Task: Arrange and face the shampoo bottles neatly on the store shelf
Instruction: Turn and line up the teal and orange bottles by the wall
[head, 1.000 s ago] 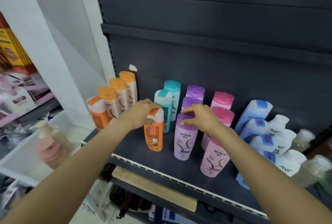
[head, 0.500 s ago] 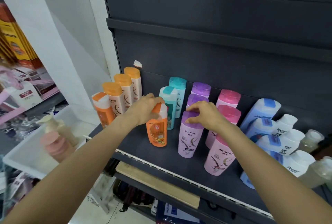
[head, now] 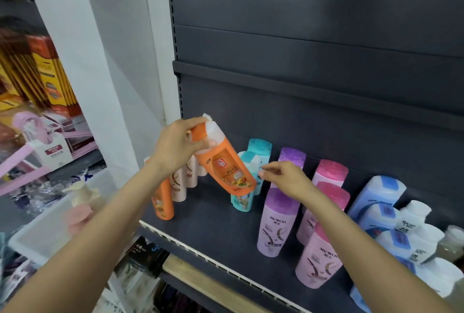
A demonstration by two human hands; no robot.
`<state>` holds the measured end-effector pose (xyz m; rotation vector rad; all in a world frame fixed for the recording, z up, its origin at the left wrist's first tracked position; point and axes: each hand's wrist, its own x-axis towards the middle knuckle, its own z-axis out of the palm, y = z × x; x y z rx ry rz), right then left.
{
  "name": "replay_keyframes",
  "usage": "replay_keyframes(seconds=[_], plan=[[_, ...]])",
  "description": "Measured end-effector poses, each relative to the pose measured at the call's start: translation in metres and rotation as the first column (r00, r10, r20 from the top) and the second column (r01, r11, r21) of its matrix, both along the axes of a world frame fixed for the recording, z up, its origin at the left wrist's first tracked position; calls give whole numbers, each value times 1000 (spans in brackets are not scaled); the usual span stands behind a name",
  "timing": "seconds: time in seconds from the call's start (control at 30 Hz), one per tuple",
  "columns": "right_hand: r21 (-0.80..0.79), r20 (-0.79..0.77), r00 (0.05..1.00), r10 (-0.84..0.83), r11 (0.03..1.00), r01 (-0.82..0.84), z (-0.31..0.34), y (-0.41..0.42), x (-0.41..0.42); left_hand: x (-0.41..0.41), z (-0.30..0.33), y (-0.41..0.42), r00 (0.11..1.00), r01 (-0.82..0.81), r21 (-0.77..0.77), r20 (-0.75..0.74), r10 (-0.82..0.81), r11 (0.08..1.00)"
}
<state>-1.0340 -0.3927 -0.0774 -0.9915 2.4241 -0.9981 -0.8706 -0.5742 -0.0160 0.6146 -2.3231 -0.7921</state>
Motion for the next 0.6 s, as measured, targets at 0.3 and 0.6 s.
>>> replay_keyframes(seconds=[0.3,0.6], plan=[[-293,258,965,-55,947,132,-1,-2,1,23,6,-15,935,111,559,-338,104,821],[-550,543,838,-59,729,407,32,10,9,10,-10,-10,959,154,824,-258,119,545]])
